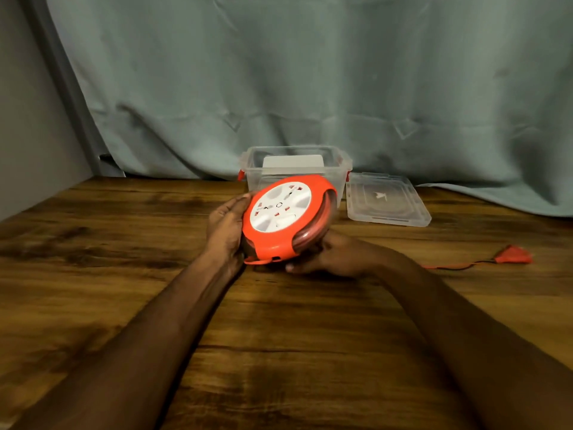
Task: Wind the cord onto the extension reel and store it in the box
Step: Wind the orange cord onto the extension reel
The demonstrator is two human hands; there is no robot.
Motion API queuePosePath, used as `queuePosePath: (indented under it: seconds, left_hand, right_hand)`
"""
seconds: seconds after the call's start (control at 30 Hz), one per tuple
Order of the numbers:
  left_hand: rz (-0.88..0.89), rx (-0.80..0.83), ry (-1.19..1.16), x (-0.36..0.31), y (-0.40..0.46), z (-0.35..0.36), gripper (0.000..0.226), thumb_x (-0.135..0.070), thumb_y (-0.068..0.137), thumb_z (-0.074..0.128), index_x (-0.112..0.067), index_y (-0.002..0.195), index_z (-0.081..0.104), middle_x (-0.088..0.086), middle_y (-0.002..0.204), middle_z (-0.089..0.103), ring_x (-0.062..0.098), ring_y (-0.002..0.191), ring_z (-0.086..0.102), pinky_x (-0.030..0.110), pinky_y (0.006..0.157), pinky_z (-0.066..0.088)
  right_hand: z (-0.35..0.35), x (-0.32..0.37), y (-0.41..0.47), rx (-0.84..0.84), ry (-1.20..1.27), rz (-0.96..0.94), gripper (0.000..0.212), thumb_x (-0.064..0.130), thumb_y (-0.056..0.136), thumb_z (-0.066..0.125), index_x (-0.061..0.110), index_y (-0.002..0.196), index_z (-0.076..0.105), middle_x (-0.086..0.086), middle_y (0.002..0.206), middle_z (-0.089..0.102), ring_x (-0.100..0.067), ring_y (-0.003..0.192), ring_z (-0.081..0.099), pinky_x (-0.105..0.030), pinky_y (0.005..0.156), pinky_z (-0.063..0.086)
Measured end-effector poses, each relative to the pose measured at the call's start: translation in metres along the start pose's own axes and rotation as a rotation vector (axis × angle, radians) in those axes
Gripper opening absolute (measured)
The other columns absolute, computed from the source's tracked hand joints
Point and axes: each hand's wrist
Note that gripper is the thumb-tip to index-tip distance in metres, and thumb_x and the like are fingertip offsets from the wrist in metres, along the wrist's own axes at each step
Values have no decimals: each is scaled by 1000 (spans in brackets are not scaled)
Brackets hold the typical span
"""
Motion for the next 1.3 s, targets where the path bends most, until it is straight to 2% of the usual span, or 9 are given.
queuePosePath:
  seconds: [0.1, 0.27, 0.43, 0.63, 0.77, 0.9, 1.03, 1.17, 1.3]
  left_hand:
    - [31, -35, 28, 0, 1, -1, 14, -6, 105, 64, -7, 99, 77, 5, 81, 83, 17, 65, 79, 29, 63, 68]
    - [73, -66, 44, 0, 5, -3, 17, -4, 105, 62, -8, 97, 77, 8, 90, 82, 23, 82, 77, 43, 91, 65]
    - [172, -85, 171, -2, 11, -10, 24, -4, 107, 61, -13, 91, 77, 7, 87, 79, 27, 88, 72, 48, 99, 60]
    - [150, -33, 361, 5, 11, -11, 29, -7, 109, 59, -16, 88, 76, 7, 86, 79, 31, 89, 74, 49, 96, 62]
    - [155, 23, 479, 8, 8, -9, 25, -9, 109, 60, -17, 93, 78, 18, 102, 79, 35, 98, 74, 53, 101, 62]
    - [141, 123, 534, 4, 5, -12, 26, -9, 108, 62, -18, 90, 79, -2, 79, 83, 23, 80, 75, 36, 83, 62]
    - [98, 283, 612, 4, -5, -7, 22, -9, 107, 62, -12, 96, 81, -3, 78, 82, 8, 68, 76, 22, 67, 64]
    - [96, 342, 614, 7, -9, -5, 20, -9, 107, 63, -11, 99, 82, 1, 87, 82, 7, 72, 76, 19, 69, 63]
    - [108, 343, 621, 7, -11, -3, 23, -8, 106, 63, -13, 93, 81, 1, 91, 82, 9, 75, 76, 20, 71, 63]
  right_hand:
    - [14, 6, 1, 181, 1, -85, 56, 20, 87, 78, 31, 135, 53, 21, 138, 54, 11, 121, 50, -10, 104, 36]
    - [9, 6, -1, 277, -84, -156, 21, 19, 98, 64, 7, 112, 74, -10, 105, 74, -11, 94, 65, -30, 93, 49]
    - [-26, 15, -19, 511, -193, 14, 23, 18, 103, 52, 16, 89, 71, 4, 80, 63, -6, 77, 54, -22, 80, 43]
    - [-56, -5, -19, 110, -375, 194, 36, 37, 102, 54, 20, 73, 69, 4, 67, 59, -13, 69, 53, -34, 79, 44]
    - [-51, -10, -12, -8, -559, 143, 19, 32, 91, 70, 23, 75, 71, 7, 75, 69, -13, 77, 64, -32, 73, 51]
    - [-57, 3, -17, -371, -655, -112, 17, 27, 74, 75, 34, 88, 69, 12, 82, 69, -5, 79, 65, -40, 76, 57]
    - [-46, 11, -15, -170, -710, -173, 56, 49, 74, 80, 48, 126, 60, 10, 117, 51, -11, 108, 50, -35, 88, 50]
    - [-42, 12, -15, -118, -704, -121, 52, 48, 74, 83, 47, 122, 64, 6, 121, 45, -12, 112, 45, -36, 93, 50]
    - [-39, 17, -16, -169, -745, -95, 56, 56, 66, 84, 46, 118, 66, 14, 107, 47, -6, 97, 51, -33, 81, 53]
Point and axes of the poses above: each hand's wrist, its own y-axis towards the middle knuckle, its own z-axis out of the palm, x = y × z
